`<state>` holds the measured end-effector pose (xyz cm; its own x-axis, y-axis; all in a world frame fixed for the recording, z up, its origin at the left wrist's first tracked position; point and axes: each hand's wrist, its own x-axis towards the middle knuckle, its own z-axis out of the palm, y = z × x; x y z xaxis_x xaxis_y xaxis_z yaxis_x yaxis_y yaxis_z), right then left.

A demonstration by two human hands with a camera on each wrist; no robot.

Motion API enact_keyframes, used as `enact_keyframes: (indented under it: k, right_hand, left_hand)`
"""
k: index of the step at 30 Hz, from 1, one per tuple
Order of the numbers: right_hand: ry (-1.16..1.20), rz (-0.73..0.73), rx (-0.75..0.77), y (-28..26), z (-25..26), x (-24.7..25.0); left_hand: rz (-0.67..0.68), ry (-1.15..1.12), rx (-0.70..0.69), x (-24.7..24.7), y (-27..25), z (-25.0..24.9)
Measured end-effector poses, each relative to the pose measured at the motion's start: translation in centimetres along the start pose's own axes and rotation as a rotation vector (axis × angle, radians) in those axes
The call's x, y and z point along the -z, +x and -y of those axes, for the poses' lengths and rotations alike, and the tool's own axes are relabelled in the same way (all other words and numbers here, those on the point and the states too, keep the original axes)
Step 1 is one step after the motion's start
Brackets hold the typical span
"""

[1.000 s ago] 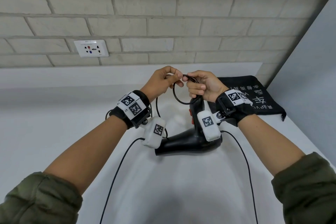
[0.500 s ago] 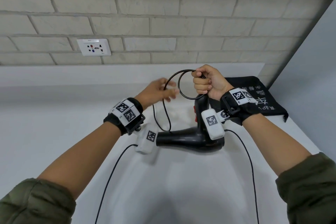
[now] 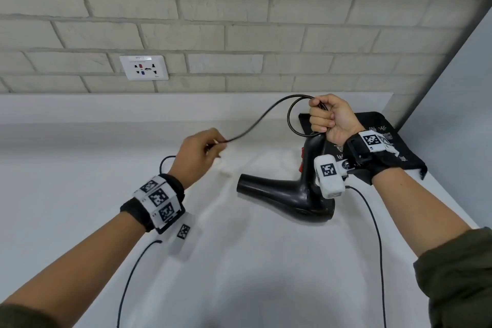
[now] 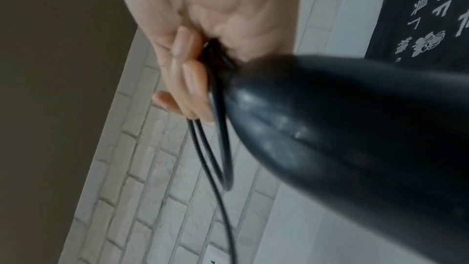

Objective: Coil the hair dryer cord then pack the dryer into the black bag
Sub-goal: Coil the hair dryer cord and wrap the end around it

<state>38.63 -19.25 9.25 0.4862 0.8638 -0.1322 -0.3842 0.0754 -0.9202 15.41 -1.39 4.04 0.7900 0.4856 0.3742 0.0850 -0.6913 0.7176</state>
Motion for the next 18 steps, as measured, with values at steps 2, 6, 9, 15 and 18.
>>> enact_keyframes:
  k: [2,6,9,15,18]
  right_hand:
    - [-0.027,-0.001,-0.003,0.2,-0.2,-0.8]
    - [-0.149,0.031,-0.045,0.5,-0.7,-2.7]
    - [-0.242,0.047,-0.054,0.1,-0.8,-3.9]
    - [-0.349,0.136,-0.069,-1.0,-0.9,-4.4]
    - [-0.245,0.177,-0.134,-1.1,-0.5,-3.9]
  left_hand:
    - [0.241,0.295,-0.198,-0.1,-0.3,-2.0]
    - [0.45,0.345,-0.38,-0.6,0.5,-7.7]
    - [0.389,0.304,-0.459,-1.0,2.5,-11.0]
    - [0.146,0.216,-0.343,-2.9,6.5,-11.7]
    - [0.119,0.176,-0.23,-3.5,7.0,-10.4]
